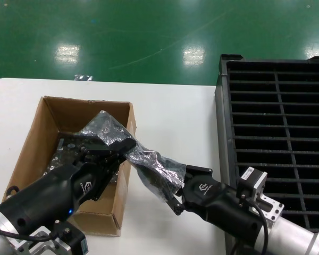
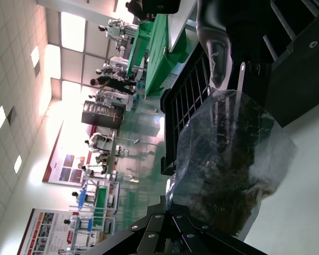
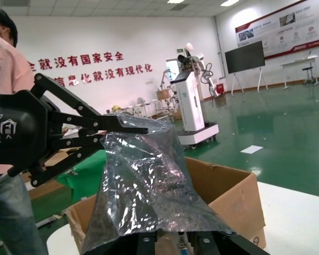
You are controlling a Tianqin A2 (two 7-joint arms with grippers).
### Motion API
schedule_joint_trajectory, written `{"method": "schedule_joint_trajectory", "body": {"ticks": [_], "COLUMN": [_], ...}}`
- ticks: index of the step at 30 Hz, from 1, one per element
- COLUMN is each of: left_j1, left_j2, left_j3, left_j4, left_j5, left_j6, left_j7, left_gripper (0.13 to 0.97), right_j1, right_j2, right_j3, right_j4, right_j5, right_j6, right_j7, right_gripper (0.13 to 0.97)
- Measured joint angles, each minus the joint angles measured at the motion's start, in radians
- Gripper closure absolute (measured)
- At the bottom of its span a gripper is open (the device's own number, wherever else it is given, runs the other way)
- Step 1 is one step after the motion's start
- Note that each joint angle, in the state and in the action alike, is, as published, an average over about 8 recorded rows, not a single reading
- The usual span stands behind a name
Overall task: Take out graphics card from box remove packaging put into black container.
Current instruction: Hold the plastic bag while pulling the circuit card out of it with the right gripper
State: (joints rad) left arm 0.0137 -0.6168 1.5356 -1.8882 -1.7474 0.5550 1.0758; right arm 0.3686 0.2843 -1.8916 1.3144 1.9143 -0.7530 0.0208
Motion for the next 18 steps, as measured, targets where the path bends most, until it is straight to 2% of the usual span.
{"method": "schedule_joint_trajectory", "body": {"ticks": [4,13,18], "left_j1": [0.000,0.000,0.000], "left_j2": [0.000,0.000,0.000], "left_j3": [0.000,0.000,0.000], "left_j4": [0.000,0.000,0.000], "left_j5": [0.000,0.000,0.000], "left_j6": [0.000,0.000,0.000], "left_j7": [0.000,0.000,0.000], "left_gripper": [0.958,0.958,0.958], "right_j1": [-0.002,-0.052,-0.102], "right_j2": [-0.002,0.050,0.101], "right_j3": [0.005,0.033,0.056], "right_j4": [0.004,0.095,0.171], "right_j5": [0.001,0.001,0.005], "right_j6": [0.005,0.017,0.015], "right_j7": [-0.004,0.007,0.012], "right_gripper": [0.851,0.905,0.905]}}
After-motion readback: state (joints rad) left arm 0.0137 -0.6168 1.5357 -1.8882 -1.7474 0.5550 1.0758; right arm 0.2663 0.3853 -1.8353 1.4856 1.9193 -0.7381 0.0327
